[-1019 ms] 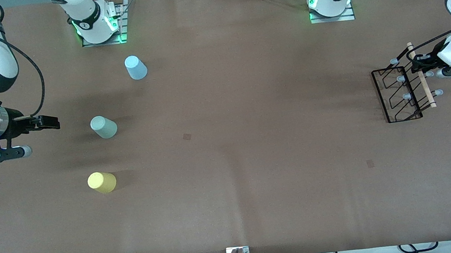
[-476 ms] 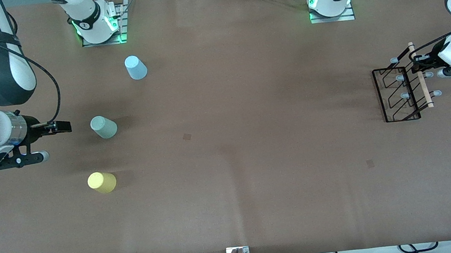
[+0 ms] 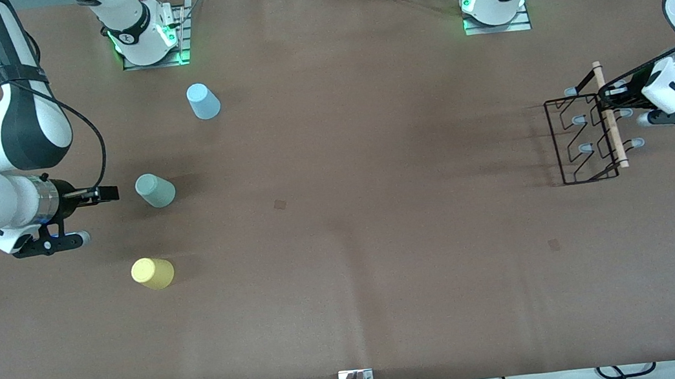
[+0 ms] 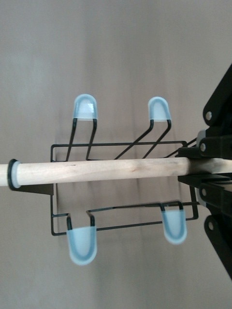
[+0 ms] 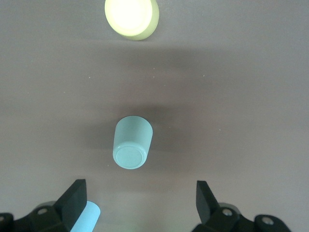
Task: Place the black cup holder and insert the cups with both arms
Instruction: 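Set the rack mid-table with the left gripper while the right gripper grasps the teal cup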
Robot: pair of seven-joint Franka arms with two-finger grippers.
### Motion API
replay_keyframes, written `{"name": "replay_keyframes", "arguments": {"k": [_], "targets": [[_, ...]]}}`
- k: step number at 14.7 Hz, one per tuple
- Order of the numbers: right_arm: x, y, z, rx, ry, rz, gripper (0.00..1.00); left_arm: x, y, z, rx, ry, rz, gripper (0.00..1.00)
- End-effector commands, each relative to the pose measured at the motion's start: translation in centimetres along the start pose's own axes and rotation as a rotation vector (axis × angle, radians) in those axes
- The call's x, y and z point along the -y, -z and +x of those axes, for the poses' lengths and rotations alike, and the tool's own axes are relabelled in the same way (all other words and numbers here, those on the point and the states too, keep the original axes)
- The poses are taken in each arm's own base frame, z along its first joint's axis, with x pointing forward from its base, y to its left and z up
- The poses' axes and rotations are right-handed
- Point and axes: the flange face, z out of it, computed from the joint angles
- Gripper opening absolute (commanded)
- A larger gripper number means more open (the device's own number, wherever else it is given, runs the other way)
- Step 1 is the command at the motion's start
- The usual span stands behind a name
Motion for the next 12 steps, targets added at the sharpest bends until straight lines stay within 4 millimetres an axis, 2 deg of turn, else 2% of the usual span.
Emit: {"name": "replay_keyframes", "arguments": {"k": [1, 3, 6, 8, 10, 12], "targets": [[0.3, -0.9, -0.7, 0.003, -0.015, 0.0, 1.0, -7.5, 4.5, 1.9, 0.027, 0.026, -0.067, 0.01], [0.5, -2.4, -0.9, 0.026, -0.016, 0.004, 1.0, -14.6, 4.9, 2.9, 0.042, 0.071, -0.064, 0.01], [1.0, -4.3, -1.1, 0.049, -0.015, 0.014, 1.0, -25.2, 3.5, 3.0, 0.065, 0.103, -0.079, 0.01], [1.3, -5.5, -1.0, 0.051, -0.012, 0.014, 1.0, -29.8, 2.2, 3.1, 0.087, 0.117, -0.106, 0.01], [2.5, -7.0, -1.0, 0.037, 0.001, 0.02, 1.0, -35.2, 0.9, 2.3, 0.079, 0.119, -0.117, 0.01], [2.4, -9.8, -1.2, 0.018, -0.002, 0.021, 1.0, -39.0, -0.9, 2.3, 0.073, 0.14, -0.151, 0.01]]}}
